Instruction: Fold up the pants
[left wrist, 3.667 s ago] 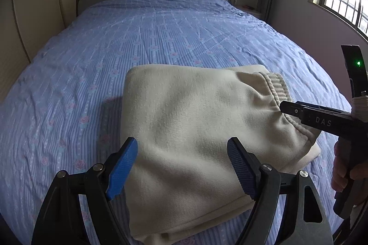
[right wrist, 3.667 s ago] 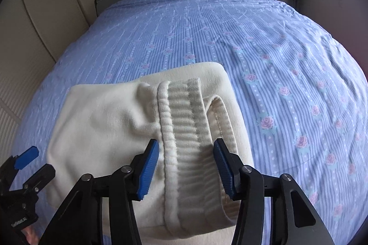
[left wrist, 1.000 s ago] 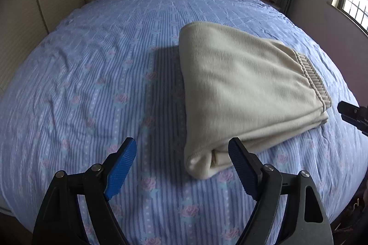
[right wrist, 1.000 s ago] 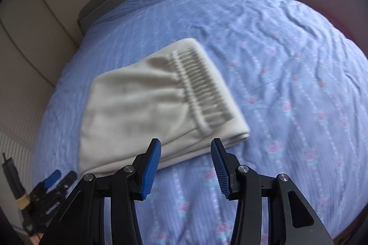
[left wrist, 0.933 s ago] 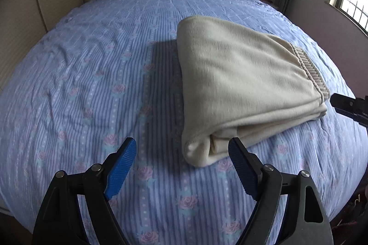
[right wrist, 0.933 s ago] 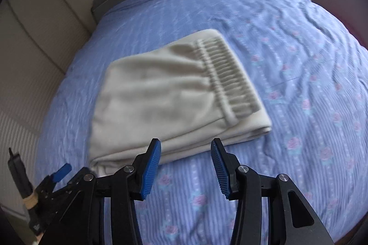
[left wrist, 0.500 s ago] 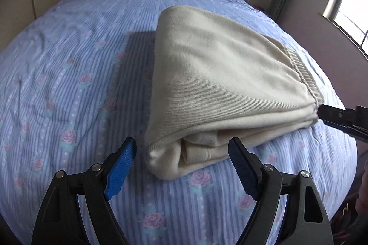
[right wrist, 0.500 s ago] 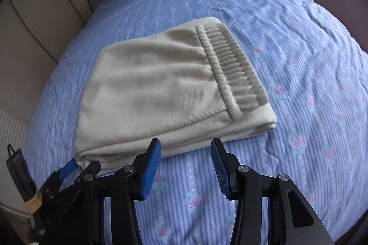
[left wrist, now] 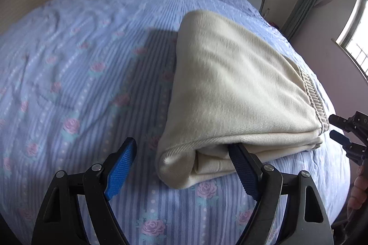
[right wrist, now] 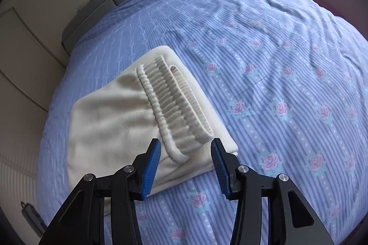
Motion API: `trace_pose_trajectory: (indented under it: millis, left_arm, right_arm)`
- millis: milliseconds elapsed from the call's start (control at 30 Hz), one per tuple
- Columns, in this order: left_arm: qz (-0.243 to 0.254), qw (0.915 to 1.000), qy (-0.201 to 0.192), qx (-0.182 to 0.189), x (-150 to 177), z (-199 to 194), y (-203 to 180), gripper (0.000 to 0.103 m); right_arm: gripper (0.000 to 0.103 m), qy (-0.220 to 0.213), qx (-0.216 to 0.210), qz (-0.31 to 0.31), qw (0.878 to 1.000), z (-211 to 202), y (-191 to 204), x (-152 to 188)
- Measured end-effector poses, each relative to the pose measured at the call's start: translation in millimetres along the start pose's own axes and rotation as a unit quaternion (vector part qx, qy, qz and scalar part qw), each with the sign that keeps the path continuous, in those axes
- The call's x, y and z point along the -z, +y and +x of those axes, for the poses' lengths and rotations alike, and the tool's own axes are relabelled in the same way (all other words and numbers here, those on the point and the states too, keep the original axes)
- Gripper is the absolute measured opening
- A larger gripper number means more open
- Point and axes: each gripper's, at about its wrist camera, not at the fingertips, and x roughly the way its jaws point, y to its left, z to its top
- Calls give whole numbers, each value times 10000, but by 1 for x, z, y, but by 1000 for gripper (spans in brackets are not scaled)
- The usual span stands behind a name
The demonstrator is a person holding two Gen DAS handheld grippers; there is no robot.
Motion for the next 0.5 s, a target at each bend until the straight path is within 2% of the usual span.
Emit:
trace_pose_trajectory:
  millis: [133,233,367,433,500]
  left_arm:
    - [151,9997,-19,-208,1,0,-2,83]
    - [-4,9997,97,-222,3,7,4,84]
    - [-59,9998,141,-147,4,9,10,84]
    - [-52,9998,135,-157,4,9,10,84]
    - [-8,9997,116,-195,4,9,7,84]
  right_arm:
    - [46,62,189,104,9997,12,-6,-11]
    - [46,341,160,76,9993,28,-4,-14]
    - [44,409,86,-26,9991,36,-1,-13]
    - [22,223,92,-165,9996,30,3,-13]
    - [14,64,-38,-318,9995,20,8,-15]
